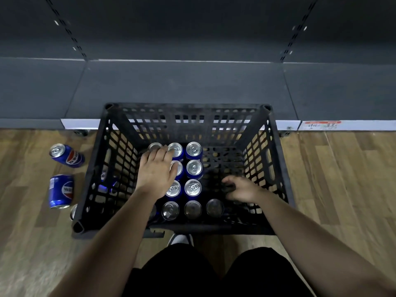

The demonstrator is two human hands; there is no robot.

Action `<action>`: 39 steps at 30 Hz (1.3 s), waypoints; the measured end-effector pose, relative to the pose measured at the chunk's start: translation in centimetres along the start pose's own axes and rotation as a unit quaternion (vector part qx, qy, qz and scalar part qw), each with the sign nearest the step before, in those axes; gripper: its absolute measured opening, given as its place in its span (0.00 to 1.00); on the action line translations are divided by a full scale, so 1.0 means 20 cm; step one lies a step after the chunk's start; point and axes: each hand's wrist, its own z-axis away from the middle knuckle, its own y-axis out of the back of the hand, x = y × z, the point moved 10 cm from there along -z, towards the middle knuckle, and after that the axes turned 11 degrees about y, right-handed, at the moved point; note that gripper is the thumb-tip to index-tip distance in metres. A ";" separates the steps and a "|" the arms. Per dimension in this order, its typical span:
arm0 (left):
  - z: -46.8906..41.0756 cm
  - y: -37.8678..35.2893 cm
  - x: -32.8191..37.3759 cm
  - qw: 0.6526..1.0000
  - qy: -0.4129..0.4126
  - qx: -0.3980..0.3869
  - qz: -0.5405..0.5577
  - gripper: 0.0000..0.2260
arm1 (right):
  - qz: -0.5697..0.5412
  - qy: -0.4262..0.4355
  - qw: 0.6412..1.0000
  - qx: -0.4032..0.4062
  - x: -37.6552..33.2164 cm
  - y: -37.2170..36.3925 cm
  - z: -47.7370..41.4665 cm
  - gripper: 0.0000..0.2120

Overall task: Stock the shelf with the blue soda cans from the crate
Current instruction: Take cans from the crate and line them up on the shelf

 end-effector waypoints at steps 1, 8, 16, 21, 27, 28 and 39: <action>0.01 -0.01 0.00 1.000 -0.001 0.002 0.001 0.24 | 0.003 -0.003 1.000 -0.009 0.01 -0.01 -0.01 0.29; 0.08 -0.07 -0.01 1.000 -0.008 0.009 0.008 0.25 | 0.074 0.016 0.995 -0.069 -0.04 -0.12 -0.03 0.30; 0.06 -0.06 -0.04 1.000 0.003 0.014 0.000 0.25 | 0.114 0.075 0.982 -0.128 -0.14 -0.26 -0.04 0.32; 0.05 -0.06 -0.04 1.000 0.000 0.017 0.001 0.25 | 0.160 0.078 0.977 -0.117 -0.11 -0.28 -0.04 0.26; 0.05 -0.09 -0.03 1.000 -0.008 0.010 0.007 0.25 | 0.164 0.113 0.972 -0.121 -0.17 -0.29 -0.07 0.20; 0.04 -0.09 -0.02 1.000 -0.010 0.010 0.010 0.25 | 0.148 0.105 0.975 -0.126 -0.16 -0.29 -0.07 0.19; 0.01 -0.04 0.01 1.000 -0.022 0.006 0.009 0.24 | 0.130 0.084 0.981 -0.118 -0.15 -0.20 -0.03 0.29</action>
